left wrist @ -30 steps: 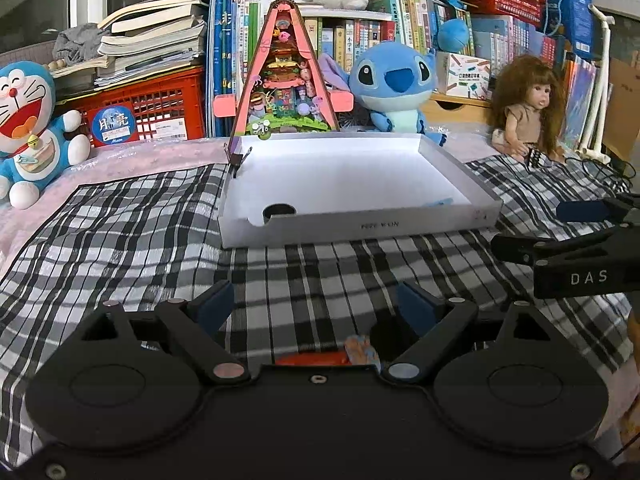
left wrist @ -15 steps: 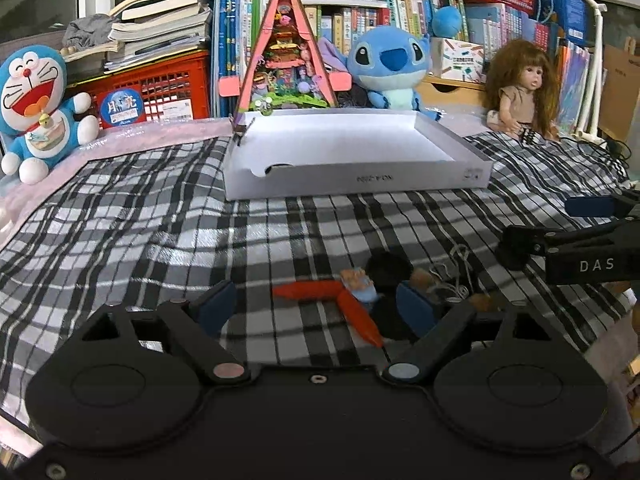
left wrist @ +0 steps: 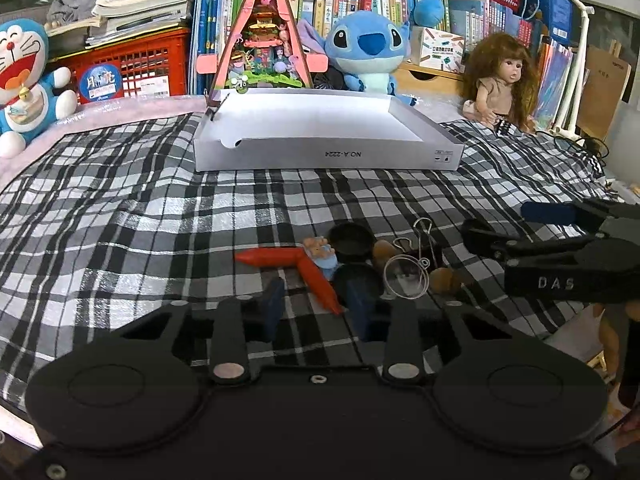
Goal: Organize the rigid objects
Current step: 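Grasp the red-orange piece with left tool while right tool grasps another black cap, then carry red-orange piece with left tool over the tray while right tool carries the black cap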
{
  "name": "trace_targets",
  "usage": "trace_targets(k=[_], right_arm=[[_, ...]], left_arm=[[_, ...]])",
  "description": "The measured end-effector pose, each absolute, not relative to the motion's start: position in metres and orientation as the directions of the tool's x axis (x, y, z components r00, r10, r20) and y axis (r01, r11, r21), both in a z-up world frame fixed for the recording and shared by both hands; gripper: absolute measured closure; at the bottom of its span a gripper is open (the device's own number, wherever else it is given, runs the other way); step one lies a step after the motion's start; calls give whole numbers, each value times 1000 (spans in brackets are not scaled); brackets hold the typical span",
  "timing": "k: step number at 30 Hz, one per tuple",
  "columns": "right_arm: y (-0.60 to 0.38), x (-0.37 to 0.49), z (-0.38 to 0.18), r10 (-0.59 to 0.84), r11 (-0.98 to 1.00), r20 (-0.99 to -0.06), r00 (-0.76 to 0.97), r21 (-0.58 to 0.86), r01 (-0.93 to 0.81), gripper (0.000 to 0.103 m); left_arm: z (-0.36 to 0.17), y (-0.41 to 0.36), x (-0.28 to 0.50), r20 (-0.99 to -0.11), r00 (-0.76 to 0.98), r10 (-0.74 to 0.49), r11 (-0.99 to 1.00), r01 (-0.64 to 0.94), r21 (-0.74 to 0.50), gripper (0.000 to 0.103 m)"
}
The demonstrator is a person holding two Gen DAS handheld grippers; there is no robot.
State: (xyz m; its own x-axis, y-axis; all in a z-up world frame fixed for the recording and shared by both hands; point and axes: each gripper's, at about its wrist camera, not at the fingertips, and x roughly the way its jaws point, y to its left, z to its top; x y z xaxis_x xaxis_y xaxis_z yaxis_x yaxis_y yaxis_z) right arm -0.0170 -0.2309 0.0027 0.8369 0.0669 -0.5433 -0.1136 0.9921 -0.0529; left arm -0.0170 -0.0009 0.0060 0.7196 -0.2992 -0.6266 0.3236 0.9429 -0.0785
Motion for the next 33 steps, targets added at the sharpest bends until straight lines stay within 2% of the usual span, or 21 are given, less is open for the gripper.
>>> trace_targets(k=[7,9,11,12,13,15,33], right_arm=[[-226,-22,1,56,991,-513,856,-73,-108,24],[-227,-22,2,54,992,-504,862,-68,-102,26],[-226,-21,0,63,991,-512,857,-68,-113,30],[-225,-20,-1,66,990,-520,851,-70,-119,36],[-225,-18,-2,69,990,-532,844,-68,-124,50],[-225,-15,-4,79,991,-556,827,-45,-126,65],[-236,-10,16,84,996,-537,839,23,-85,65]], left_arm=[[3,2,-7,-632,713,-303,951,271,-150,82],[1,1,-5,-633,715,-298,953,258,-157,90],[2,0,-6,-630,723,-283,958,248,-146,92],[2,-2,-7,-629,726,-277,959,249,-135,93],[3,-4,-9,-627,729,-275,959,255,-123,93],[5,-6,-12,-619,736,-273,958,266,-107,93],[29,3,1,-600,761,-246,966,242,-89,93]])
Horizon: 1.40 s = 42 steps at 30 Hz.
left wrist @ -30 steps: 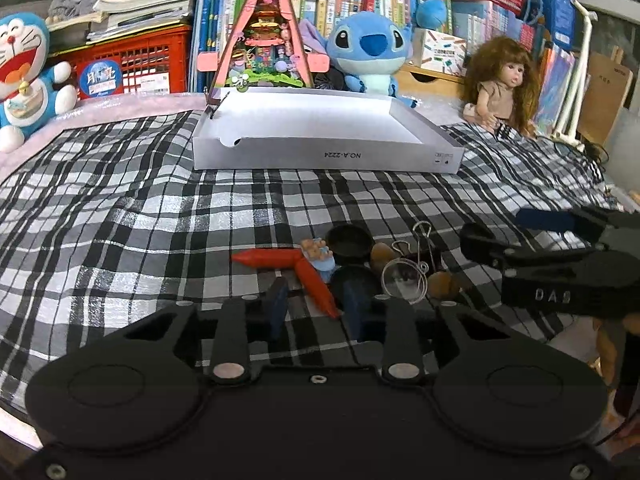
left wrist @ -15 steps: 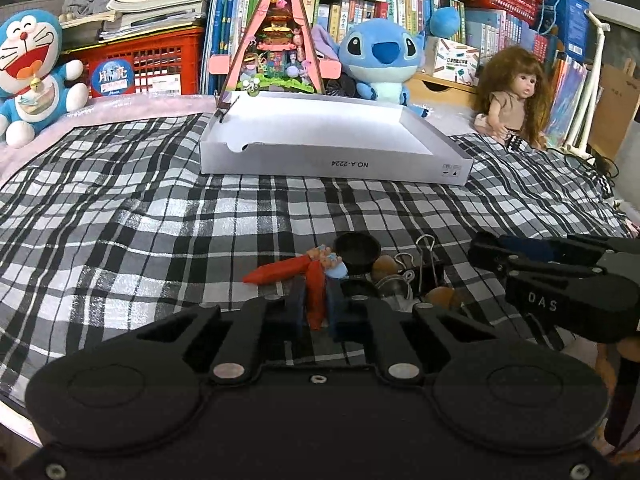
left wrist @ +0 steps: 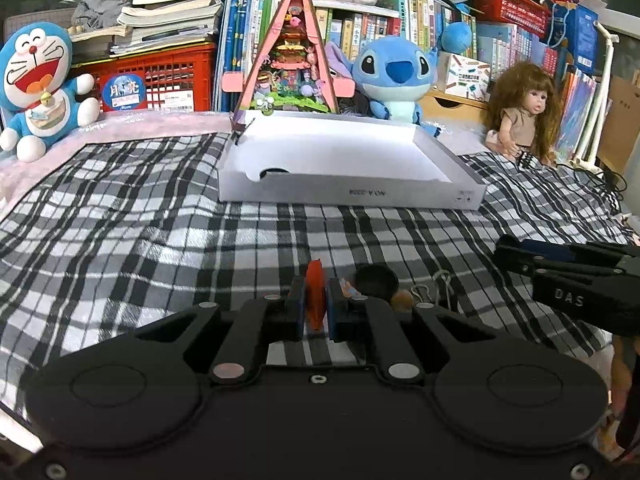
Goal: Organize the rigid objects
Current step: 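Carry red-orange piece with left tool over the tray while right tool carries the black cap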
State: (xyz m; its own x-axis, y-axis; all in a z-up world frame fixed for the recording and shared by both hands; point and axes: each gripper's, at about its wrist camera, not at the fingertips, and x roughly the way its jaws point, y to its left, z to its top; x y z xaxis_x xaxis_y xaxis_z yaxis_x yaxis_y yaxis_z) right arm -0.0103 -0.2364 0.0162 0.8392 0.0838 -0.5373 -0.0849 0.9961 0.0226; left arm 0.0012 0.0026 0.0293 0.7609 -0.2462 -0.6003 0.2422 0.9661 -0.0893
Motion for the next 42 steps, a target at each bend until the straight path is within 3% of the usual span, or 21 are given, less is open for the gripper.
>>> trace_targets(k=[32,42], right_arm=[[-255,66,60,83,991,-546,834,135,-11,65],[-257,89,69,93,989,-553,828,150,-11,65]], left_arm=[[85,-10,94,-549,789,-275,961,250,-120,93],[87,-19,128,-574,773,-270,962,236,-135,93]])
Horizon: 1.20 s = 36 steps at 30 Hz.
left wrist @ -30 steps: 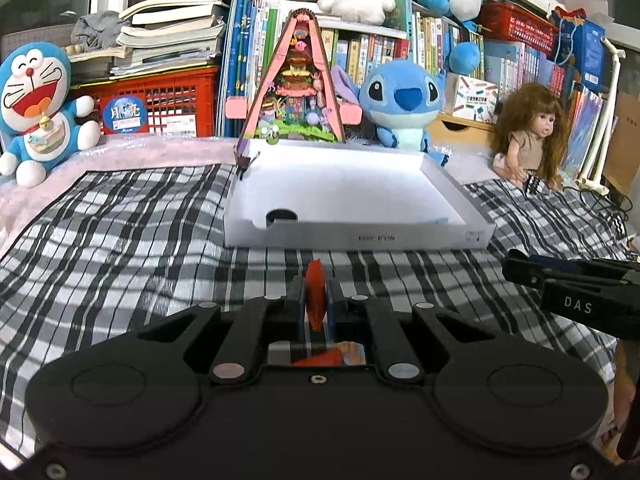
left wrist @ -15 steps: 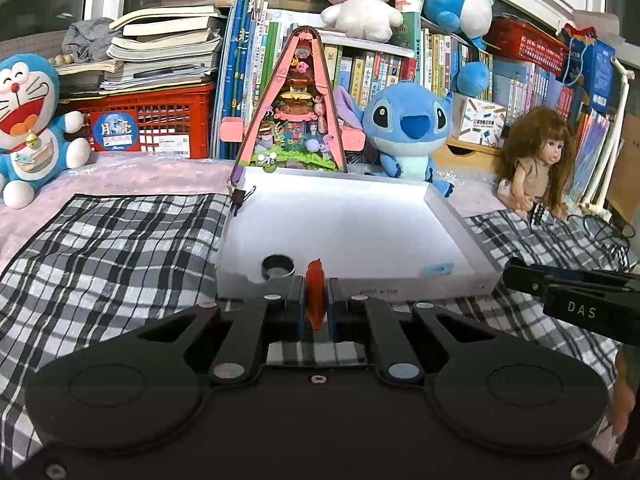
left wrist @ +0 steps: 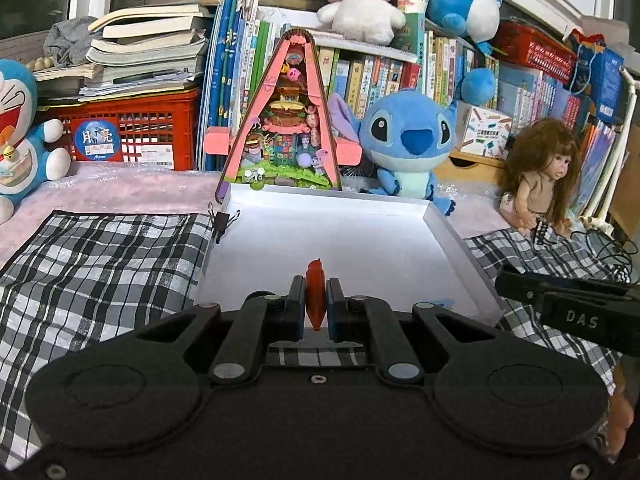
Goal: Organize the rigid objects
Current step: 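Carry red-orange piece with left tool over the tray while right tool carries the black cap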
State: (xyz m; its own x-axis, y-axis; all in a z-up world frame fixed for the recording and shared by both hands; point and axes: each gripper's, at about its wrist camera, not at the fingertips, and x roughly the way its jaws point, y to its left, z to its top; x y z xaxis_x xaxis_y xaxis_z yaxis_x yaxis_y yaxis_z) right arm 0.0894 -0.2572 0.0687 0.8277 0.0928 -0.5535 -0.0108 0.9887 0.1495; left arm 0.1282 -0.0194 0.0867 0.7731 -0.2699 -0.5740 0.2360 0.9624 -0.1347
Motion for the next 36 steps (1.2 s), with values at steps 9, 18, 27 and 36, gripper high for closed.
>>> trace_targets(k=[9,18,27,36], right_arm=[[-261,116,70,85,987,-583,808,161,13,65],[-258,149,64,105,985,-627,772,173,6,65],[-257,180,42,96,983,-694,714,180,42,65],[-255,190,29,121,978,-727,676,203,44,65]], left_arm=[[77,-19,164,-607,741,-287,958,220,-184,93],[65,-24,209,-667,682,-301,953,208,-218,93],[45,-31,239,-714,654,-252,967,190,-167,93],[33,-28,248,-724,655,-216,976,166,-141,93]])
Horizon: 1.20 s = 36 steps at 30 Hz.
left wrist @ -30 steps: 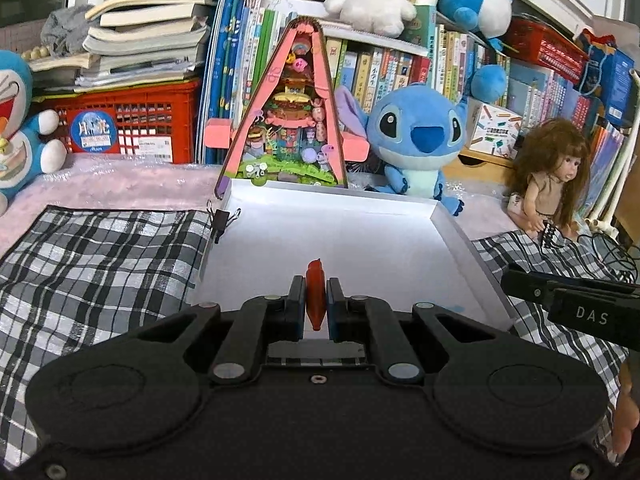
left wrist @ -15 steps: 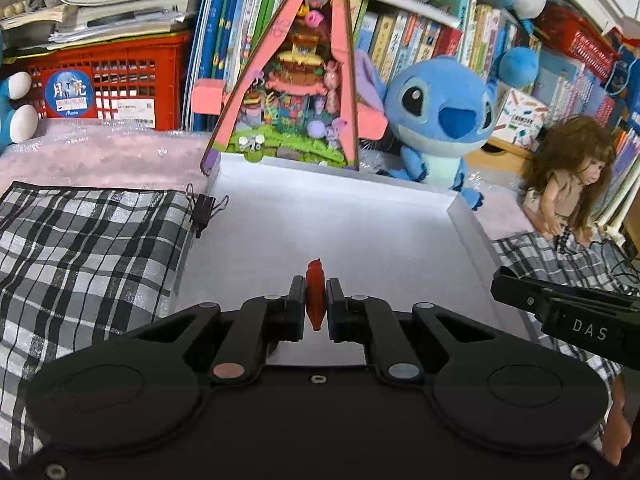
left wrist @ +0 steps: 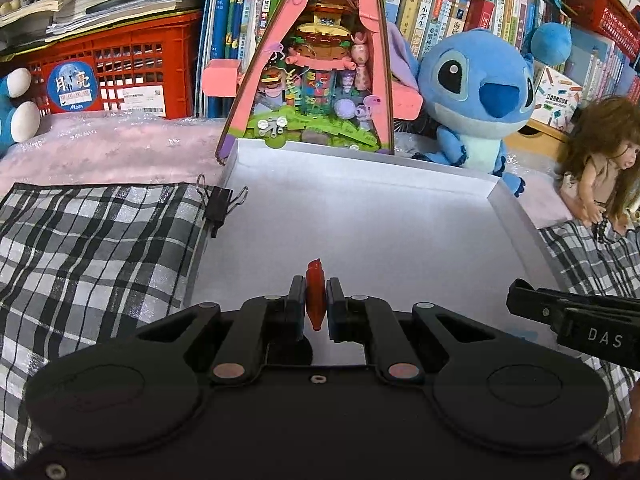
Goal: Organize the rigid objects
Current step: 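Carry red-orange piece with left tool over the tray while right tool carries the black cap, then open left tool to drop the red-orange piece while right tool releases the black cap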
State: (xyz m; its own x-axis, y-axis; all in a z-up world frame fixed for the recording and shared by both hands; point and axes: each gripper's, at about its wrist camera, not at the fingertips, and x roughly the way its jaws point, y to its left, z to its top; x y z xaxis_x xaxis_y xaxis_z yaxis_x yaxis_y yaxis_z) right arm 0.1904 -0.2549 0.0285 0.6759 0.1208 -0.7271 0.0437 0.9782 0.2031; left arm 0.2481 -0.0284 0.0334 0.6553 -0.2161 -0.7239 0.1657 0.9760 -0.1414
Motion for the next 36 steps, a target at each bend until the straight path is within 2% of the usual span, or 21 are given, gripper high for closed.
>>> trace_targets(k=[30,36], right_arm=[[-246,190,13,126,985,-759,638,172,11,63],[-246,189,13,127,985,-761,637,172,8,55]], left_arm=[[18,-18,241,-745,639,-192,981,149,-125,92],[17,-18,240,-745,639,-194,981,150,-126,91]])
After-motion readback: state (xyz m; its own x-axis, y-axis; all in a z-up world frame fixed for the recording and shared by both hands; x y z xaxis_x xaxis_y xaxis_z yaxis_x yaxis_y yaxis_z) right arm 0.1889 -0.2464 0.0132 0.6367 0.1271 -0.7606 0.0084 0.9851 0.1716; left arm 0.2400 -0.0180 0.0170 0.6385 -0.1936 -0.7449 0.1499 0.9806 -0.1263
